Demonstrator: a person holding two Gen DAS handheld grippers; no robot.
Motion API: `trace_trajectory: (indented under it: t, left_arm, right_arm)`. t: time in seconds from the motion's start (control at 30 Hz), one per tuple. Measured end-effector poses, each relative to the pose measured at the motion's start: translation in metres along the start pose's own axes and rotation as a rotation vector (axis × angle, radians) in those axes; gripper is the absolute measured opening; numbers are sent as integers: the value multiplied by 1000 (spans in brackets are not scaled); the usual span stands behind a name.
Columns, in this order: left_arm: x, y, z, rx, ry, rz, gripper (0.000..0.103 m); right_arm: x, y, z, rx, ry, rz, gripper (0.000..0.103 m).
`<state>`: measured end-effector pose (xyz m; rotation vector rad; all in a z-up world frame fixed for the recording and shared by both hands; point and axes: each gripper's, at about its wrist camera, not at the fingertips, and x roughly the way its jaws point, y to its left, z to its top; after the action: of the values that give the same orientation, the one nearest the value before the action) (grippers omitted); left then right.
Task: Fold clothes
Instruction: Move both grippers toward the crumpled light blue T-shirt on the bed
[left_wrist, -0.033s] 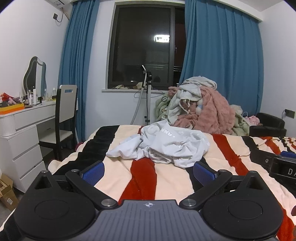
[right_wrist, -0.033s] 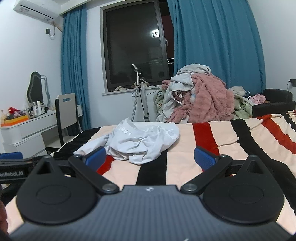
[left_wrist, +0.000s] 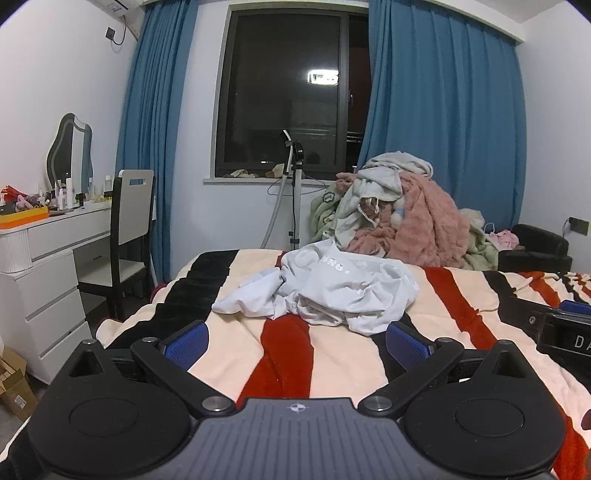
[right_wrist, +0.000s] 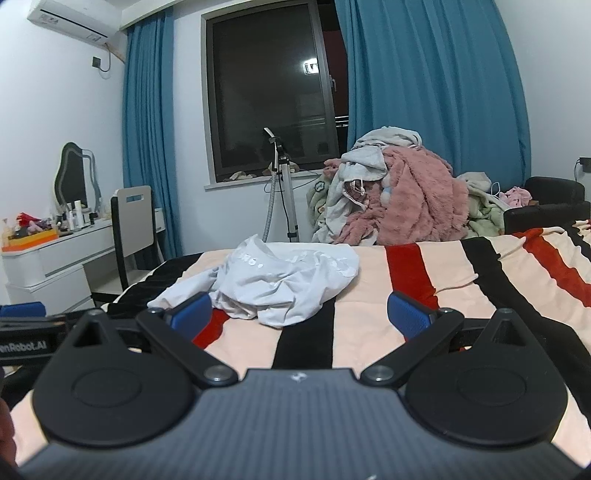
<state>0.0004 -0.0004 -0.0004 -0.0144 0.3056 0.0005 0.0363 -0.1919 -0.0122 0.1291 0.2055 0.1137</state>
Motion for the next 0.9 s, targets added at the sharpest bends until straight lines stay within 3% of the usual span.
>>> trace_trajectory:
  t: [0.2, 0.9]
  left_arm:
    - [6, -15, 4, 39, 19, 5, 103]
    - [11, -9, -7, 17, 28, -6, 103]
  right_arm:
    - [0, 1, 0, -12, 6, -1, 103]
    - [1, -1, 2, 0, 26, -23, 103]
